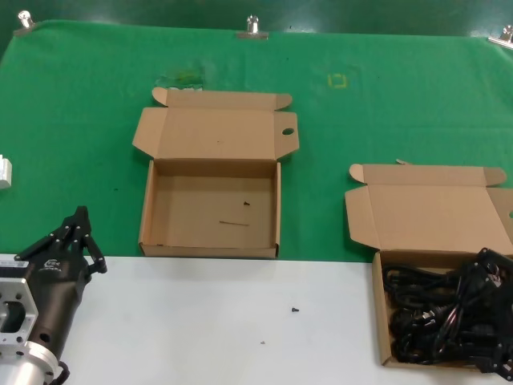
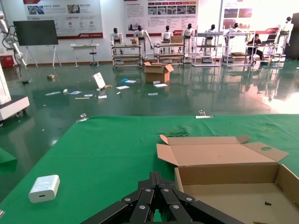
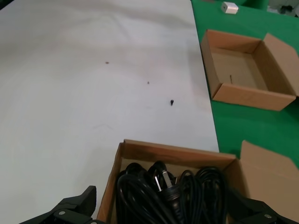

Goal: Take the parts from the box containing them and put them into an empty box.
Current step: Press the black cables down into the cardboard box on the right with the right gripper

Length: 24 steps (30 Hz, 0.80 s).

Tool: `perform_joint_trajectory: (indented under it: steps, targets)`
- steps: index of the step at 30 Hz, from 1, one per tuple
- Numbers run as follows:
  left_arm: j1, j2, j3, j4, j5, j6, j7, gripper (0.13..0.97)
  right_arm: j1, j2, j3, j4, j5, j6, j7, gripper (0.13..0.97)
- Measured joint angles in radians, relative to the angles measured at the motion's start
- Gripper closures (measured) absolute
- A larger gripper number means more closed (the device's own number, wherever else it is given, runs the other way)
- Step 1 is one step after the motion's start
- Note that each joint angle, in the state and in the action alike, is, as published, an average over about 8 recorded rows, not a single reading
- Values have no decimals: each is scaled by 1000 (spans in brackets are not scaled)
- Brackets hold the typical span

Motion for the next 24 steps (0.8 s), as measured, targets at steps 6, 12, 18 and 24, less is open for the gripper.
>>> perform_joint_trajectory:
  steps: [6, 12, 18, 24]
  targets:
    - [0, 0, 0, 0, 0, 0, 0, 958, 4, -35, -4, -89, -12, 8, -61, 129]
    - [0, 0, 0, 0, 0, 0, 0, 958, 21, -64, -1, -171, -18, 12, -108, 129]
    - [0, 0, 0, 0, 0, 0, 0, 958, 66, -95, -2, -270, -33, 15, -157, 135]
    - [0, 0, 0, 0, 0, 0, 0, 958, 112, -118, -5, -353, -51, 18, -198, 144]
